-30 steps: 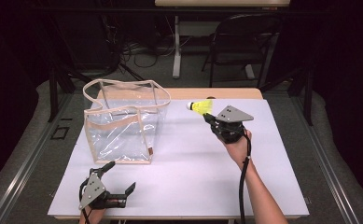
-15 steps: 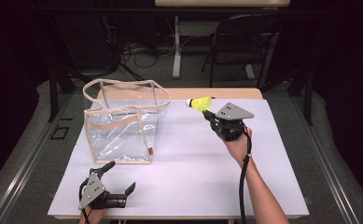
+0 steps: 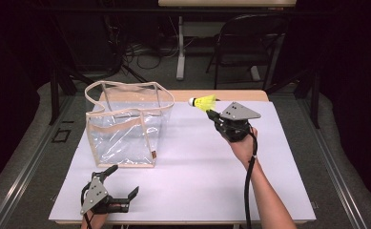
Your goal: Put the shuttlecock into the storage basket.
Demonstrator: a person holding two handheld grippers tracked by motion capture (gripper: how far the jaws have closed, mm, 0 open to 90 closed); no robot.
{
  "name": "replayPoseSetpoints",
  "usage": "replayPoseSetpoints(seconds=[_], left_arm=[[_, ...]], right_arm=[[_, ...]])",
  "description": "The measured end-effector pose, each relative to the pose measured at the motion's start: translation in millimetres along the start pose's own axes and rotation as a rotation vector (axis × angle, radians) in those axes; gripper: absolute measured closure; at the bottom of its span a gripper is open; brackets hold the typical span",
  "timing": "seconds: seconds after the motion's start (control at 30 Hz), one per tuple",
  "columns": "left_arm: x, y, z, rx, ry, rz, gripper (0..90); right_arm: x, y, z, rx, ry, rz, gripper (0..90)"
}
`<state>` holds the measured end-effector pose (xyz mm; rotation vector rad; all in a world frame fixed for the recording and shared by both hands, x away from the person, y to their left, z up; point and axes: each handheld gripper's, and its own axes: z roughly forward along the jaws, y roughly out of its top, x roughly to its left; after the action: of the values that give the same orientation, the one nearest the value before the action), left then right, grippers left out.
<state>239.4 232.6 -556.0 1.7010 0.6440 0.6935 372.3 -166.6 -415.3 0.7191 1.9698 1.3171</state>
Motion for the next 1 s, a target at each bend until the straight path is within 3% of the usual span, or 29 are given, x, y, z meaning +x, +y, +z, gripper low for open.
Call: replayPoseSetpoints(seconds=[1.0], left_arm=[[-0.2,0.0,1.3,0.002,-0.006,-0.005,0.2]], right_arm=[[0.2,23.8,0.2,-0.031,-0.002,-0.036,90.0]])
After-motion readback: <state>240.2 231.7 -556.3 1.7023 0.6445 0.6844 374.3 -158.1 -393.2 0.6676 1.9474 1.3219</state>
